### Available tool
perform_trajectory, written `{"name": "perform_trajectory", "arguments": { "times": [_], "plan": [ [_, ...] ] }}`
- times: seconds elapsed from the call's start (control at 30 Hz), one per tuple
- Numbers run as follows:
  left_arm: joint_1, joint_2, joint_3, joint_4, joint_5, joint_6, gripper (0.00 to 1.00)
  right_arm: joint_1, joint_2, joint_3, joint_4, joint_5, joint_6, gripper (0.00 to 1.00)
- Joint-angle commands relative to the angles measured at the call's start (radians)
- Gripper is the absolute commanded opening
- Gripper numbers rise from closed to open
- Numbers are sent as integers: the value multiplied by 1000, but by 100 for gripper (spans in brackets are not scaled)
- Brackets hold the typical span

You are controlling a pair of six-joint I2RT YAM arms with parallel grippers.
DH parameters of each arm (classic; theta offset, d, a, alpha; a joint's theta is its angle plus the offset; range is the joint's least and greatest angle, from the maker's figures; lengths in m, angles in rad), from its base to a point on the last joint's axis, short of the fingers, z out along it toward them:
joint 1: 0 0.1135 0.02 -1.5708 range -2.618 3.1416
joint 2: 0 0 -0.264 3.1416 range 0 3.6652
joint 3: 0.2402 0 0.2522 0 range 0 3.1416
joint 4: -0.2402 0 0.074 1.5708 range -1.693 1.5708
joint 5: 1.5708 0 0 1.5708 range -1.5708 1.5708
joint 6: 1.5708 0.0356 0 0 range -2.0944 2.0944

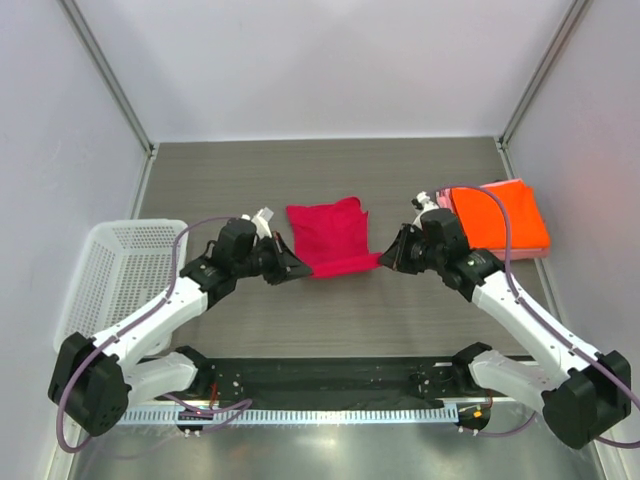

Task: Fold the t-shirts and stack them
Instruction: Fold the tshirt

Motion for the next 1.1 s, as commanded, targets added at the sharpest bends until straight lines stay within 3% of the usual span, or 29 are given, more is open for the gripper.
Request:
{"name": "perform_trajectory", "arguments": {
  "times": [0.0,0.4,0.6,0.87,0.93,1.0,1.03,1.07],
  "plan": [
    [3,-19,57,-51,5,-9,0,-1,17,93,-31,84,-26,1],
    [96,128,218,-86,-42,42,0,-15,342,388,-15,170,-88,1],
    [190,297,345,-69,-13,80,0,-56,549,550,1,170,-89,1],
    [285,648,592,-68,-5,120,0,-136,859,800,42,108,-73,1],
    [312,717,650,-34,-57,111,0,-153,970,899,42,90,-56,1],
    [335,843,695,12,-19,85,0,-162,1078,966,47,101,-37,1],
    [338,893,720,24,-10,79,1,-167,1111,1033,47,94,-25,2],
    [342,935,784,29,7,77,21,-171,1148,1066,45,96,-20,10]
  ]
}}
